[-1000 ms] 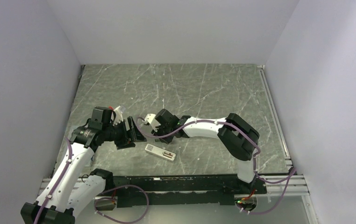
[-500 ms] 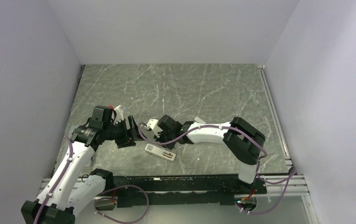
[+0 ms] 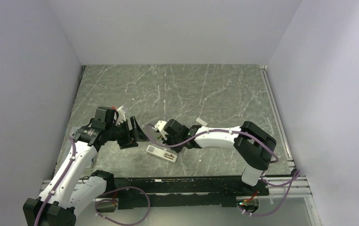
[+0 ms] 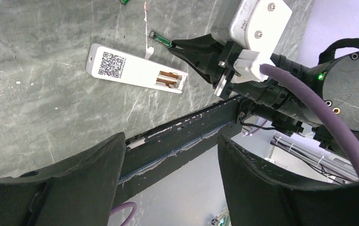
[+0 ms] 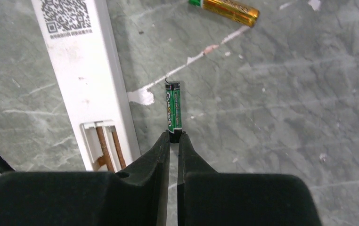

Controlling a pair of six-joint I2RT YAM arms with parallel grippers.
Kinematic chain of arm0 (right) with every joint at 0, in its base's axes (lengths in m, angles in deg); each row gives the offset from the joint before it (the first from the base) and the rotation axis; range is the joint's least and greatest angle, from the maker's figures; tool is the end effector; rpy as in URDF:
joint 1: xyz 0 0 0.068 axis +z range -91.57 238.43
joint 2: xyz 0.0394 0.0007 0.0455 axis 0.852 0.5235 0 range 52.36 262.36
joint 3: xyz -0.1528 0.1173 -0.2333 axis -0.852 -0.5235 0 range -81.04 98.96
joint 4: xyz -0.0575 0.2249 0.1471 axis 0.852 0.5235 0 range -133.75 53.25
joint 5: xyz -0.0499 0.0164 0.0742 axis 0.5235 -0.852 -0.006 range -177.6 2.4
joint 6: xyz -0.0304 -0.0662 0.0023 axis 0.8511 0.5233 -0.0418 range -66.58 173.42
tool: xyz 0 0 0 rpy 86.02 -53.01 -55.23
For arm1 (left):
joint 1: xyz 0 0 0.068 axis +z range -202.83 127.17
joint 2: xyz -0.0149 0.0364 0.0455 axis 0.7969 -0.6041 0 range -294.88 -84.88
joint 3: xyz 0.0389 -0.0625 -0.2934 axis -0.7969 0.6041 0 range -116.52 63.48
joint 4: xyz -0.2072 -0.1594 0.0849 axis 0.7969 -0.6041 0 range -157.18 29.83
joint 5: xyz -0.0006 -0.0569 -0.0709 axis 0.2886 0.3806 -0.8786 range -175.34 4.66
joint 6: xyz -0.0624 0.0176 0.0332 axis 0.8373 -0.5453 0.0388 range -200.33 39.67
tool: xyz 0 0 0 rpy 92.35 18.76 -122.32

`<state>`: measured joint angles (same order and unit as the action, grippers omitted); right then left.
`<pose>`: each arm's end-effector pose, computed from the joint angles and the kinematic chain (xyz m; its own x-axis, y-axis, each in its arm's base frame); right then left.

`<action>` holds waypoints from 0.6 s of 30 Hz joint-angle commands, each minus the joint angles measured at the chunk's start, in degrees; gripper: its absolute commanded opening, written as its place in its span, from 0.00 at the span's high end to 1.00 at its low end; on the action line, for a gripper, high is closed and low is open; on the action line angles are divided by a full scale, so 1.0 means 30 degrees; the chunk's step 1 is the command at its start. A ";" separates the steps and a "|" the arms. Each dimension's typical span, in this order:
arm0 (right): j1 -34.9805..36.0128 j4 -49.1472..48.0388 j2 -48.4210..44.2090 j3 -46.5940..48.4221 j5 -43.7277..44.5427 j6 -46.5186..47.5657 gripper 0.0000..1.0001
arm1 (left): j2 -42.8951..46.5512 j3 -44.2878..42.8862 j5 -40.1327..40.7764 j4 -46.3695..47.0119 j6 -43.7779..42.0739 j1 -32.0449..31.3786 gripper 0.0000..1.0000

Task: Load the batteries into the remote control

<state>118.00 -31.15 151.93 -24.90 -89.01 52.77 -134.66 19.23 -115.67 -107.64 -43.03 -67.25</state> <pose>0.1881 0.3230 0.1579 -0.4299 -0.7094 -0.5585 -0.8641 0.5027 0.0266 0.1567 -0.0718 0.2723 -0.9239 -0.3025 -0.2345 -0.0635 0.7254 -0.6854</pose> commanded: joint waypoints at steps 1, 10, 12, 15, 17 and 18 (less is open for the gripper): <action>0.0042 0.0694 -0.1484 -0.0139 0.1331 -0.0404 1.00 | -0.0144 0.0204 -0.0442 0.0851 0.0313 0.0088 0.24; 0.0065 0.2342 -0.3773 -0.0492 0.1865 -0.0798 1.00 | -0.0966 0.0667 -0.0189 0.1714 0.0572 0.0088 0.24; 0.0091 0.2839 -0.4100 -0.0412 0.1876 -0.0969 1.00 | -0.1280 0.0765 -0.0138 0.2019 0.0629 0.0088 0.24; 0.0131 0.3517 -0.4625 -0.0276 0.1705 -0.1193 1.00 | -0.1777 0.0898 -0.0016 0.2452 0.0688 0.0088 0.25; 0.0180 0.3940 -0.4969 -0.0160 0.1452 -0.1336 1.00 | -0.2241 0.0892 0.0159 0.2637 0.0668 0.0088 0.25; 0.0200 0.4171 -0.5111 -0.0101 0.1241 -0.1393 1.00 | -0.2405 0.0892 0.0285 0.2703 0.0667 0.0088 0.26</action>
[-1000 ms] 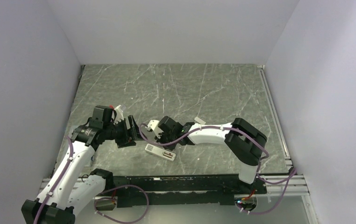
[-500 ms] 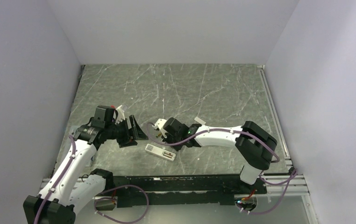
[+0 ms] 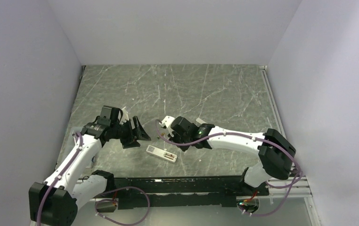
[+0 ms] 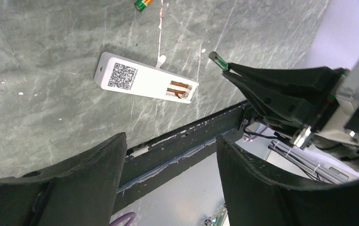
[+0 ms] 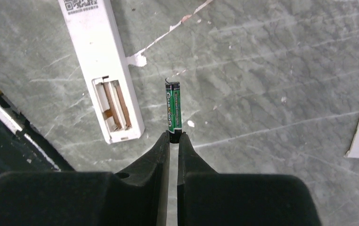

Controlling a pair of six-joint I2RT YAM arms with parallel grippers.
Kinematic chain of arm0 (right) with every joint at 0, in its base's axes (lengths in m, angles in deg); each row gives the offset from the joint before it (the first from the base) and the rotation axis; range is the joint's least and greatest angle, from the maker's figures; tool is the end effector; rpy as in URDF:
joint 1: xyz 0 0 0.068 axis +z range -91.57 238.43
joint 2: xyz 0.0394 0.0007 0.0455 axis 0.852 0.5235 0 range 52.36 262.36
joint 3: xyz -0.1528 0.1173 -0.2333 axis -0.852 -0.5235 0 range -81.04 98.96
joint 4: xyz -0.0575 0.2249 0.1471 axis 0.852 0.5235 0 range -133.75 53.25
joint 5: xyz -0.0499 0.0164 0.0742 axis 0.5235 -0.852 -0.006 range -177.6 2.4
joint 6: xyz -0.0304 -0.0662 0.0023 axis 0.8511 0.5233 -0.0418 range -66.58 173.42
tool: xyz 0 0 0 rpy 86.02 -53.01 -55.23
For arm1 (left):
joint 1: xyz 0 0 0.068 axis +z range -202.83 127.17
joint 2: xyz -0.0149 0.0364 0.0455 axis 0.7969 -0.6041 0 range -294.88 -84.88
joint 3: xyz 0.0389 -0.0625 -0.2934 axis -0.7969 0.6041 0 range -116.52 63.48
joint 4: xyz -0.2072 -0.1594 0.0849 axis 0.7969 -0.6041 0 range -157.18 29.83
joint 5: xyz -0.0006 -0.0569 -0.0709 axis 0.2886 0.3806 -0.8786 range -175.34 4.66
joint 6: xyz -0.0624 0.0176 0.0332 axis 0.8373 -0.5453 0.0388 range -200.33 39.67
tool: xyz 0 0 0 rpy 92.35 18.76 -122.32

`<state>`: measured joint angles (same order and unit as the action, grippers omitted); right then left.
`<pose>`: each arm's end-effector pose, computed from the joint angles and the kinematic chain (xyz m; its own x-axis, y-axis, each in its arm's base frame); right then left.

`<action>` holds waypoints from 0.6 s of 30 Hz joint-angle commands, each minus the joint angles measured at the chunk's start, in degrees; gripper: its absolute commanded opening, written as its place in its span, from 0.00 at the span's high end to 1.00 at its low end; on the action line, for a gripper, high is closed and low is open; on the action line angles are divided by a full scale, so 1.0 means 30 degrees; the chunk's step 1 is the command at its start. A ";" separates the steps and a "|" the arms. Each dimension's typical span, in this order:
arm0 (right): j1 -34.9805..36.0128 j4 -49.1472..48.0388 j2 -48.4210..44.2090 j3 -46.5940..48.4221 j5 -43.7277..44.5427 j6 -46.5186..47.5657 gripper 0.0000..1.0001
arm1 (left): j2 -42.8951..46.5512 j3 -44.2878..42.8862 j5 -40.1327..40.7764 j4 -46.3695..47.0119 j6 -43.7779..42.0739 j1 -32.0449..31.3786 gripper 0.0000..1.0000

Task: Load the batteries into the remote control

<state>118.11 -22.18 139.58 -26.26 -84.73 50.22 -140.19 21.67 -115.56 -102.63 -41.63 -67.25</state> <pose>0.1722 0.2883 0.2106 -0.4551 -0.6677 -0.5890 -0.8231 0.5679 -0.0078 0.1756 -0.0766 0.2489 -0.9315 -0.3183 -0.1762 -0.1208 0.7275 -0.6754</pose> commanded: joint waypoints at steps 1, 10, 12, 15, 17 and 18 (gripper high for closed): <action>0.0195 0.1421 -0.1108 0.0431 -0.0382 -0.0606 1.00 | -0.0737 0.0076 0.0359 0.1116 0.0182 0.0088 0.26; 0.0376 0.3504 -0.1040 0.1320 -0.1736 -0.1050 1.00 | -0.2364 -0.0409 0.2317 0.1250 -0.0358 0.0088 0.29; 0.0408 0.3804 -0.1007 0.1543 -0.2043 -0.1219 1.00 | -0.2840 -0.0407 0.2241 0.1614 -0.0254 0.0088 0.30; 0.0449 0.4179 -0.0835 0.1885 -0.2530 -0.1468 1.00 | -0.3588 -0.0363 0.1839 0.2271 -0.0141 0.0088 0.32; 0.0484 0.4421 -0.0656 0.2139 -0.2834 -0.1618 1.00 | -0.4051 -0.0299 0.1652 0.2679 -0.0143 0.0088 0.34; 0.0507 0.4576 -0.0553 0.2317 -0.2859 -0.1715 1.00 | -0.4253 -0.0213 0.1519 0.2830 -0.0117 0.0088 0.35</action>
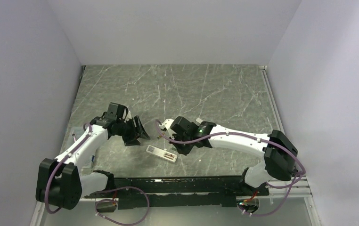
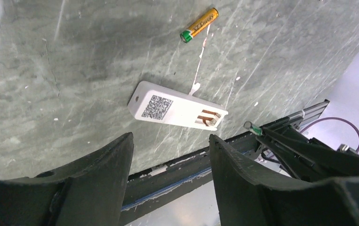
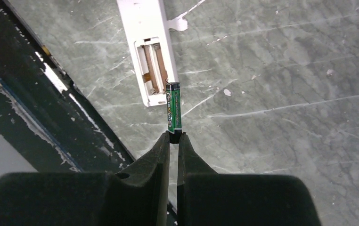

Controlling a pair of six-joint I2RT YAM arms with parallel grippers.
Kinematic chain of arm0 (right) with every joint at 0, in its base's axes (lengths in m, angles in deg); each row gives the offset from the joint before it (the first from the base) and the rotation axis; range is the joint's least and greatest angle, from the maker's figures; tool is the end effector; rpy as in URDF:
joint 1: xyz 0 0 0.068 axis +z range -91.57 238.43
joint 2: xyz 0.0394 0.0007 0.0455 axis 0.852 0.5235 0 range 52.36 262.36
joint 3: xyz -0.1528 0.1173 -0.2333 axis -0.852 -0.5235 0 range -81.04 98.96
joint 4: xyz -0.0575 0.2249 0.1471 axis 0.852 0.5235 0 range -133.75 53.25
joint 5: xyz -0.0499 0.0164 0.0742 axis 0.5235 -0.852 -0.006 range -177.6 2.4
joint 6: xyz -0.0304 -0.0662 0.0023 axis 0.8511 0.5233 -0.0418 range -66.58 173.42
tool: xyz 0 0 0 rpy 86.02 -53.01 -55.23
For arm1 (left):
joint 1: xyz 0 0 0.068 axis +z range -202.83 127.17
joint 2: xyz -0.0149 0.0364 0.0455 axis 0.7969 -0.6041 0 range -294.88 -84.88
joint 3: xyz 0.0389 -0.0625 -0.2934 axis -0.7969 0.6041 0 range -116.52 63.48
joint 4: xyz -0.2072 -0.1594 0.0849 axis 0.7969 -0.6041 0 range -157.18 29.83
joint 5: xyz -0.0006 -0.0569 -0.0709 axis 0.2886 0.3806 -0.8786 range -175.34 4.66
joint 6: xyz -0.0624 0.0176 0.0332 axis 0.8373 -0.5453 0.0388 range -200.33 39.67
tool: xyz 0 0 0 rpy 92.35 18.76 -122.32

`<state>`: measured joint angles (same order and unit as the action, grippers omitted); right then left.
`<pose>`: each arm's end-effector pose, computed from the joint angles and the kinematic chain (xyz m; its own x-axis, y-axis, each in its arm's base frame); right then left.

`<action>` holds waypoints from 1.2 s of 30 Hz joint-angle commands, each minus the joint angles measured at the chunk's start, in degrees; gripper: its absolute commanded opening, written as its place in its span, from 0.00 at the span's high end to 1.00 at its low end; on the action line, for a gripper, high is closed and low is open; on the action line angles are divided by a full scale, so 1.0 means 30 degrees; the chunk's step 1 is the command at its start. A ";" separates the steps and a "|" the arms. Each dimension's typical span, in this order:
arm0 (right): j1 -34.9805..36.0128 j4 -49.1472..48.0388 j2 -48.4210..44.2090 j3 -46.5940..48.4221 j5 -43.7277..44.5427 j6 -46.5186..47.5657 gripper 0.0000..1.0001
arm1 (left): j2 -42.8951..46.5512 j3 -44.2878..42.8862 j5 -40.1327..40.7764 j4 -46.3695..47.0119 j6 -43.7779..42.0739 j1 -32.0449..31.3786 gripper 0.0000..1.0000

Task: Load the batteries into the remote control

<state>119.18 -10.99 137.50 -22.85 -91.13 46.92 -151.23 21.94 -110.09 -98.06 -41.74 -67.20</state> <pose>0.1537 0.2821 0.2270 -0.5195 -0.6964 -0.4952 -0.8325 0.5430 0.1098 0.2083 -0.0795 0.2144 -0.9294 -0.3466 -0.1266 -0.2153 0.7880 -0.5768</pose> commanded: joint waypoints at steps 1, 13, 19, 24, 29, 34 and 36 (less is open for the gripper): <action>0.0152 0.1049 0.0273 0.1360 -0.0738 -0.0703 1.00 | -0.0763 -0.0241 -0.0391 0.1429 -0.0081 0.0074 0.36; 0.0385 0.2640 0.1876 0.2750 -0.1379 -0.1405 1.00 | -0.1564 0.1051 -0.1152 0.2491 0.0059 0.0044 0.41; 0.0491 0.2804 0.2727 0.3146 -0.1444 -0.1705 1.00 | -0.1791 0.1702 -0.1353 0.2991 0.0053 0.0044 0.43; 0.0519 0.3110 0.3446 0.3615 -0.1548 -0.1830 1.00 | -0.2289 0.2020 -0.1635 0.3798 0.0100 0.0044 0.46; 0.0521 0.3282 0.3769 0.3852 -0.1515 -0.1897 1.00 | -0.2885 0.2009 -0.1954 0.4460 0.0048 0.0019 0.51; 0.0521 0.3466 0.4112 0.4060 -0.1576 -0.1963 1.00 | -0.3374 0.2152 -0.2229 0.5103 0.0044 -0.0029 0.56; 0.0521 0.3467 0.4191 0.4111 -0.1588 -0.1949 1.00 | -0.3479 0.2285 -0.2439 0.5409 0.0126 -0.0058 0.57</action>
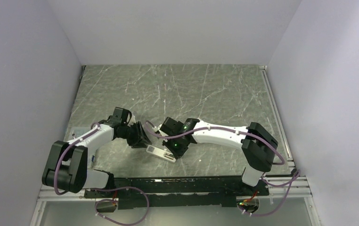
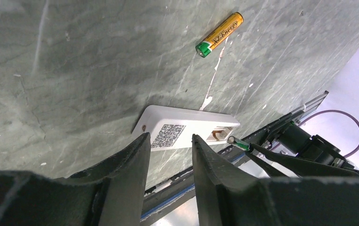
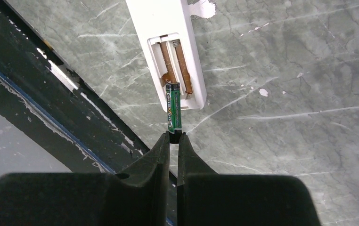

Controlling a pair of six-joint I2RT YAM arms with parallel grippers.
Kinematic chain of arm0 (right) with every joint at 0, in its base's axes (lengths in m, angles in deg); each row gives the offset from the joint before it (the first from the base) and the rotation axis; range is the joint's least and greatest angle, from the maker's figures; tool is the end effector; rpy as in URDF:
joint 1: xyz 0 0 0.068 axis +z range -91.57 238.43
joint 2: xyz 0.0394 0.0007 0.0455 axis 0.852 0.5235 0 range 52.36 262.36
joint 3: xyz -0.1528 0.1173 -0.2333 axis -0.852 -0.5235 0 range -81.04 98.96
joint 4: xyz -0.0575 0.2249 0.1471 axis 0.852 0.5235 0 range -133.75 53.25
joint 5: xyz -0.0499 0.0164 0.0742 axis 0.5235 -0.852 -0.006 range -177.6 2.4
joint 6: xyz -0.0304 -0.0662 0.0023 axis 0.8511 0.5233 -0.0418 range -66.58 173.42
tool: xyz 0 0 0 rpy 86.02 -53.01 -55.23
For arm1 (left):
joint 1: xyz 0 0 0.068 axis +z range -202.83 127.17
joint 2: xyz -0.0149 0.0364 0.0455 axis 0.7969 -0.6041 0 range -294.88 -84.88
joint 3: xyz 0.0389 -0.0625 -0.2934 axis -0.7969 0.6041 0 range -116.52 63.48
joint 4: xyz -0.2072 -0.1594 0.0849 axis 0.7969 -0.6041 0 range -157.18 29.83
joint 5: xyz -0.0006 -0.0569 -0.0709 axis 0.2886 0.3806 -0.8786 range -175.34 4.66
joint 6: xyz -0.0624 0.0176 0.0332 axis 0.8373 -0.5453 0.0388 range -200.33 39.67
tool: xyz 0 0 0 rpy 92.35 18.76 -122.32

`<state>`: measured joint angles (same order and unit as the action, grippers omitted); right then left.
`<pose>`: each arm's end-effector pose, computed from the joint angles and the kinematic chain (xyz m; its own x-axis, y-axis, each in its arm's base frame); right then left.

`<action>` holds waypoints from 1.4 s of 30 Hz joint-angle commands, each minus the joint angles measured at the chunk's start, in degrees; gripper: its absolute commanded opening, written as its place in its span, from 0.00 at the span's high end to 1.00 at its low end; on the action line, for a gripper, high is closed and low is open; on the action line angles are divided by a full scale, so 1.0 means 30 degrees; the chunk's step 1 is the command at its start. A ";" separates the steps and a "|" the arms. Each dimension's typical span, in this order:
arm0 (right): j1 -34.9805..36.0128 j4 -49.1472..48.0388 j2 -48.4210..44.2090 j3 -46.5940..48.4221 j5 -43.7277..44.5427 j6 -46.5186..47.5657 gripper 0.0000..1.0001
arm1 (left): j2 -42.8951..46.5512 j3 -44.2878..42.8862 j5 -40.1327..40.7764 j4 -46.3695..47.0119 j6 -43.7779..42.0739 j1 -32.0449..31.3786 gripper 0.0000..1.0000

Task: Load the batteries into the remote control

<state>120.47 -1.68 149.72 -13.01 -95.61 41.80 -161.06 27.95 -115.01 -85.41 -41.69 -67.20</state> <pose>0.1595 0.3184 0.2041 -0.6157 -0.7343 -0.2859 -0.7876 0.5850 0.1935 0.2223 -0.0879 0.1606 -0.9476 -0.3173 -0.0371 -0.2306 0.7598 -0.6079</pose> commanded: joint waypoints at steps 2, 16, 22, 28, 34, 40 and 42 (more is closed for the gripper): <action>0.0091 0.0461 0.0244 0.0968 -0.0059 -0.0226 1.00 | -0.0240 0.0434 -0.0888 0.1409 0.0185 -0.0098 0.58; 0.0091 0.0880 0.1216 0.1764 0.0229 -0.0207 1.00 | -0.0336 0.0827 -0.1034 0.1848 0.0321 -0.0333 0.61; 0.0091 0.0889 0.1561 0.1972 0.0232 -0.0288 1.00 | -0.0171 0.0856 -0.1067 0.1797 0.0328 -0.0366 0.62; 0.0091 0.1048 0.1880 0.2192 0.0261 -0.0315 1.00 | -0.0051 0.0940 -0.1066 0.1732 0.0307 -0.0395 0.62; 0.0091 0.1153 0.2109 0.2450 0.0423 -0.0456 1.00 | 0.0045 0.0974 -0.1071 0.1768 0.0365 -0.0424 0.63; 0.0091 0.1240 0.2265 0.2708 0.0752 -0.0638 1.00 | 0.0019 0.0974 -0.1124 0.1790 0.0353 -0.0452 0.64; 0.0091 0.1257 0.2334 0.2749 0.0909 -0.0683 1.00 | 0.0023 0.0974 -0.1115 0.1783 0.0351 -0.0454 0.64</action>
<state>120.47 1.09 156.34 -7.11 -94.91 40.86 -161.65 30.46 -117.44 -80.95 -40.60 -68.27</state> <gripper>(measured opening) 0.085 0.364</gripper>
